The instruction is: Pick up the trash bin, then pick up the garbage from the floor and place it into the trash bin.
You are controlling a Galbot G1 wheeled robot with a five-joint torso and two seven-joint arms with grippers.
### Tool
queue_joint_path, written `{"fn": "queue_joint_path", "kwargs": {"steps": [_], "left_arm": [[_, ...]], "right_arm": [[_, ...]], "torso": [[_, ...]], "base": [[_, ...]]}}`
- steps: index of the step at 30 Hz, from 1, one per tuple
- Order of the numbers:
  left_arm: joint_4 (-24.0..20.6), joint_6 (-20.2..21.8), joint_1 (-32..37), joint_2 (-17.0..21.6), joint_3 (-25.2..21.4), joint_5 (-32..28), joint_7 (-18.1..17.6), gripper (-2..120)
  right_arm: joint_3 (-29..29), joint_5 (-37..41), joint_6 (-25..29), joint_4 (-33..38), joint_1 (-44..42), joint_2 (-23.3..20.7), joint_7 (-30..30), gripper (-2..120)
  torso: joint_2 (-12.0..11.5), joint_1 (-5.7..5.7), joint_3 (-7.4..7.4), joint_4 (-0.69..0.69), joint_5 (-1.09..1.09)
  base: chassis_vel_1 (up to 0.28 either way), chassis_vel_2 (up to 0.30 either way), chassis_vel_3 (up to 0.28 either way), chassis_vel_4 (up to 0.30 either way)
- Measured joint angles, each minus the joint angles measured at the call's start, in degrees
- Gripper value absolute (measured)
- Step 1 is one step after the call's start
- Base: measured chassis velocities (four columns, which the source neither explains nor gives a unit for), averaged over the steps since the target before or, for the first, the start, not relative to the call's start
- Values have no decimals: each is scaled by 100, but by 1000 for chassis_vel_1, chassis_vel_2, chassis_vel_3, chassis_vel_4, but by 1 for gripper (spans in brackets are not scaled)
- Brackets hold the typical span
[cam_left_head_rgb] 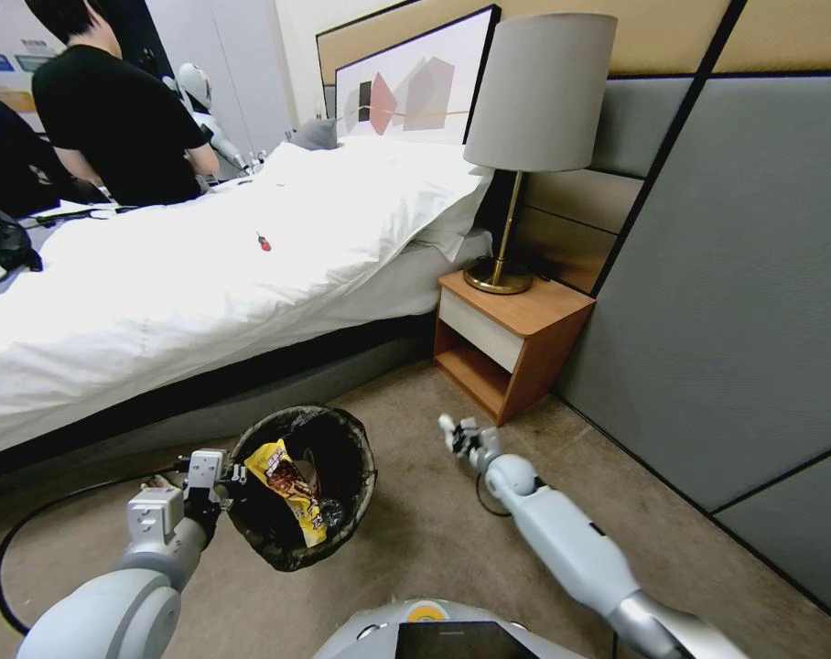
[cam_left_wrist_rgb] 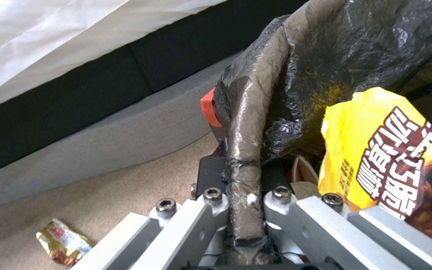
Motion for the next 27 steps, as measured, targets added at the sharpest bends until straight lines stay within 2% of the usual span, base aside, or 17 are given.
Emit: {"fn": "queue_joint_path", "kwargs": {"steps": [3, 7, 12, 21, 27], "left_arm": [[0, 6, -28, 16, 23, -5, 1, 1], [0, 9, -31, 33, 27, -8, 1, 1], [0, 13, -34, 56, 16, -17, 1, 1], [0, 20, -59, 57, 32, -19, 2, 1], [0, 23, -84, 83, 62, -17, 2, 1]], "right_arm": [[-1, 234, -127, 791, 121, -313, -117, 0], [-93, 470, -157, 1259, 359, -415, -171, 0], [-285, 835, -201, 1708, 737, -436, -169, 0], [-675, 1930, -550, 2531, 1450, -440, -149, 0], [-1146, 2592, -775, 2974, 1761, -409, -156, 0]], "torso": [[0, 0, 0, 1, 0], [0, 0, 0, 1, 0], [0, 0, 0, 2, 0], [0, 0, 0, 2, -2], [0, 0, 0, 1, -2]], "base": [[0, 0, 0, 0], [0, 0, 0, 0], [0, 0, 0, 0], [0, 0, 0, 0], [0, 0, 0, 0]]}}
